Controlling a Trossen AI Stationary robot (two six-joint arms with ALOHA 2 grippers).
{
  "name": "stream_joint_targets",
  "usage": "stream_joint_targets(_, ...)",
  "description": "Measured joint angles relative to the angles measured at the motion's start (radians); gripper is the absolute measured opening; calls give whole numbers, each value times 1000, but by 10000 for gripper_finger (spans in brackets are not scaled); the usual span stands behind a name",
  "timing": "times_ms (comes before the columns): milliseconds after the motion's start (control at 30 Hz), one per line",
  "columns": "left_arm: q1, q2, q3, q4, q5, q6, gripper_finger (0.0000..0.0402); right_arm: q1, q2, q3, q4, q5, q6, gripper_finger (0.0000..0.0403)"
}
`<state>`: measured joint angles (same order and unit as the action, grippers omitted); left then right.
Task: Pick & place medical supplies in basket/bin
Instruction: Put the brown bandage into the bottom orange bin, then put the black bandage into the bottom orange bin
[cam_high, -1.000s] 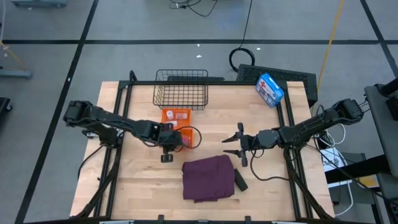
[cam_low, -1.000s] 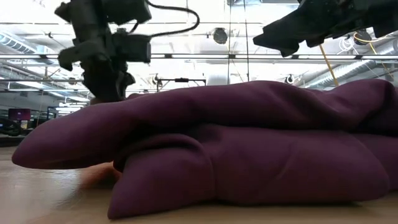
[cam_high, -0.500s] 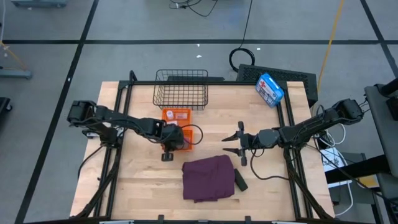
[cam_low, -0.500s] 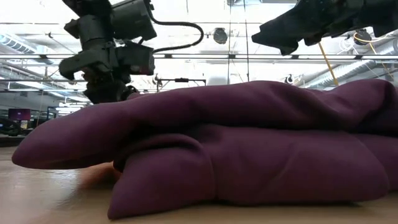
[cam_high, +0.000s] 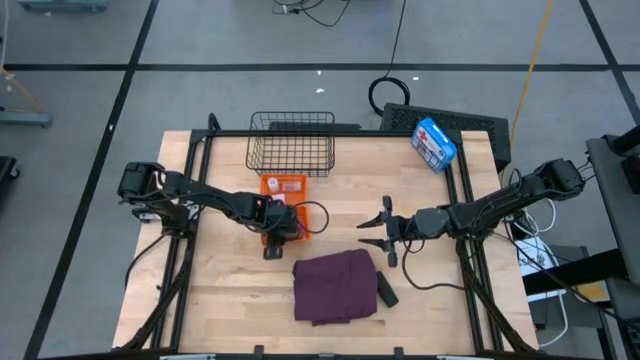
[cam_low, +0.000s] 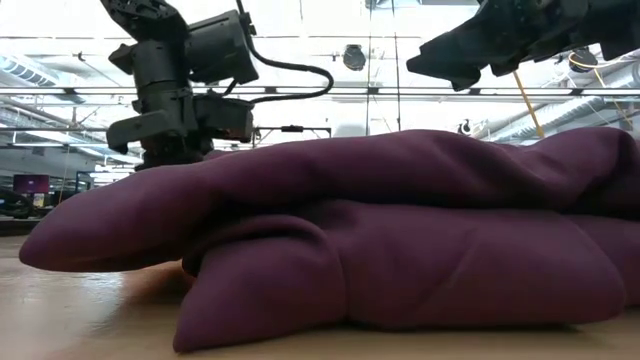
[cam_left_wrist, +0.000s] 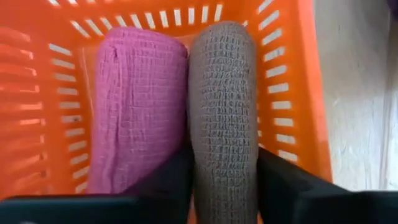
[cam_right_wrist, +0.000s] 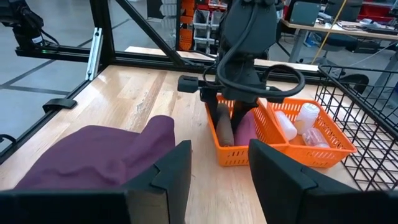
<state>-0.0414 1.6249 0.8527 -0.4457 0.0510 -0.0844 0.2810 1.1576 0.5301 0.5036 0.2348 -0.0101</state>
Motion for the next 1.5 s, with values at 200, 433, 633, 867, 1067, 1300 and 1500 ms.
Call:
stream_joint_targets(200, 0, -3, 3, 3, -9, -5, 225, 0, 0, 0, -8, 0, -1, 151)
stream_joint_targets(433, 0, -14, 4, -7, -9, -37, 252, 0, 0, 0, -9, -1, -1, 153)
stream_joint_targets(633, 0, -55, 4, -32, -10, -8, 240, 0, 0, 0, -9, -1, -1, 153)
stream_joint_targets(867, 0, -171, 3, -36, -10, -26, 228, 0, 0, 0, -15, -1, -1, 153)
stream_joint_targets(1067, 1, -205, 4, -6, -16, -50, 232, 0, 0, 0, -15, -2, -1, 155)
stream_joint_targets(1300, 1, -238, 2, 1, -44, -34, 235, 2, 0, 0, -25, -3, 24, 151)
stream_joint_targets(1500, -39, -390, 2, -4, -68, -131, 237, 2, -5, 0, -45, -4, 25, 153)
